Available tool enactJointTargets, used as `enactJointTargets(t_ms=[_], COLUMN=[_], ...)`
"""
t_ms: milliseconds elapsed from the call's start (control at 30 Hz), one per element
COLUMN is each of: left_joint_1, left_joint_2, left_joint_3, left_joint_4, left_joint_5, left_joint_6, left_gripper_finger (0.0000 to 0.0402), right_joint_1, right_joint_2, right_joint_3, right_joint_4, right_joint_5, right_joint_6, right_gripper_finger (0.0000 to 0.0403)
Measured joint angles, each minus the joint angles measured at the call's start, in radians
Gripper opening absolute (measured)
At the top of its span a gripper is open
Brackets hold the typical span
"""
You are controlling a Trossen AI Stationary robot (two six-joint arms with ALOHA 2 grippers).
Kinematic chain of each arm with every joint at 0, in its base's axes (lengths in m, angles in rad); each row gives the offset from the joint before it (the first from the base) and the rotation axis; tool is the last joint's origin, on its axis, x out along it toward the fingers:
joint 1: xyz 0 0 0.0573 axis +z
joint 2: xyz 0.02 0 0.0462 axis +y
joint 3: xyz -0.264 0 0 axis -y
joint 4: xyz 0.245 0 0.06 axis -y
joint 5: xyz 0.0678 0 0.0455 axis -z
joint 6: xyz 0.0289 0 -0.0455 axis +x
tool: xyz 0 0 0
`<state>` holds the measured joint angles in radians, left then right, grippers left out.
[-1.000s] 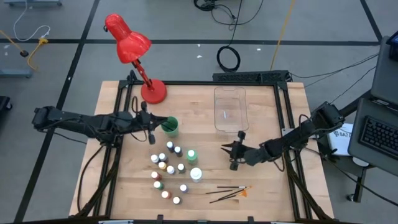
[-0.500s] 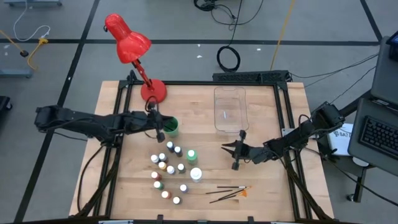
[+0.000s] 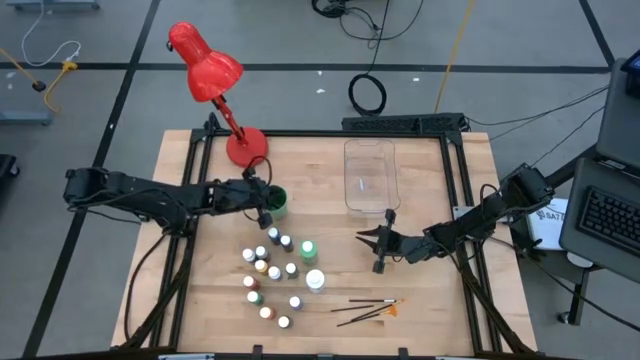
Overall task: Pick & Place Paint Supplies
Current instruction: Put the gold paintbrush into the green cup
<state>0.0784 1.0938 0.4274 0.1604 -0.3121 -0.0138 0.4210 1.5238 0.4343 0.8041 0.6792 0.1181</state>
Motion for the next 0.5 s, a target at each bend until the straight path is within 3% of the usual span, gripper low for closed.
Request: enactJointTargets(t_ms=[500], left_joint_1=[0.001], left_joint_2=[-0.003], left_joint_3=[0.000], left_joint_4=[0.008], left_joint_5=[0.010], left_joint_6=[0.031], left_gripper_finger=[0.0028], right_joint_1=[0.000], right_joint_2=[0.000], right_joint_3=[0.000], right_joint_4=[0.000], right_joint_5=[-0.001], right_joint_6=[0.000], right_gripper_finger=[0.0043])
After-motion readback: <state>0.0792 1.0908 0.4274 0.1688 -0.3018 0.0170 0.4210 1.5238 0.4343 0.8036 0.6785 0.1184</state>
